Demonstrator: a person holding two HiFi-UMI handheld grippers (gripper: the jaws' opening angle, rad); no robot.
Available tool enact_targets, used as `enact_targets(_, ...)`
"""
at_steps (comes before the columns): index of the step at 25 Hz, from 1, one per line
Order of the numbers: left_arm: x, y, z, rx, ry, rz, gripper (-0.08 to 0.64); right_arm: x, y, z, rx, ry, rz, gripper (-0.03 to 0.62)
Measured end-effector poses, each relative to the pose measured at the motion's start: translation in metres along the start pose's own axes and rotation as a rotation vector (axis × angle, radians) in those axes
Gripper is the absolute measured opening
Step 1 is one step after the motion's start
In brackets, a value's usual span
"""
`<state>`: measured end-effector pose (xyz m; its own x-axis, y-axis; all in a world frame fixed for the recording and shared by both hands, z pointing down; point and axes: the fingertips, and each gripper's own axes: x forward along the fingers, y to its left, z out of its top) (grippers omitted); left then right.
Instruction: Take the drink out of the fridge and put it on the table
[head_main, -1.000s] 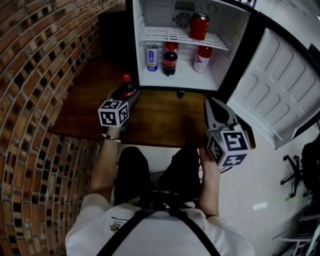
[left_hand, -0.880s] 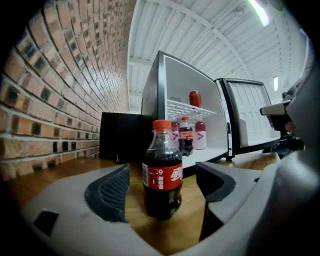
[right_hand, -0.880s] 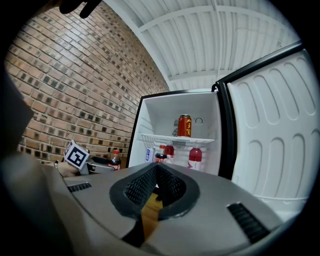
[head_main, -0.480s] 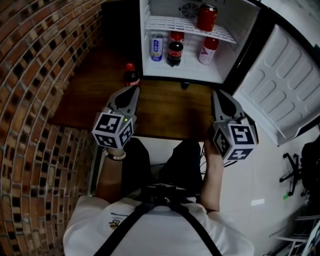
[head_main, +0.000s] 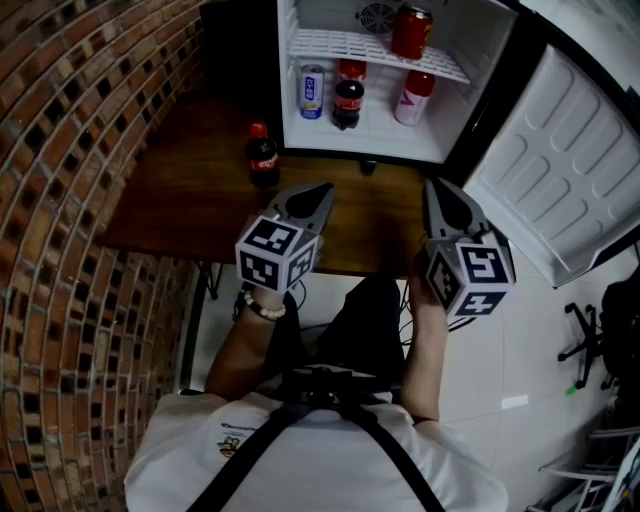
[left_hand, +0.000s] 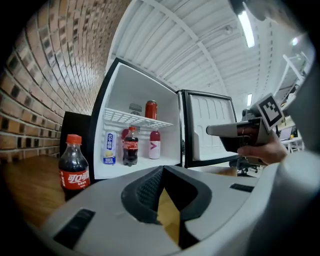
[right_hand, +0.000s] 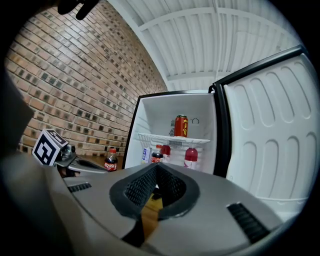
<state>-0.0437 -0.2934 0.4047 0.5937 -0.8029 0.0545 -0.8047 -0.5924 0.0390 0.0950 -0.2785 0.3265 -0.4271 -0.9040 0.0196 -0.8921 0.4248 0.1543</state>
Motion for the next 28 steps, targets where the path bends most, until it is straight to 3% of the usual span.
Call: enact_targets(28, 0.007, -0.016, -0.009, -0.023, 0.023, -0.051, 0.0, -0.003, -0.002, 0.002, -0.014, 0.006, -0.005, 0.015)
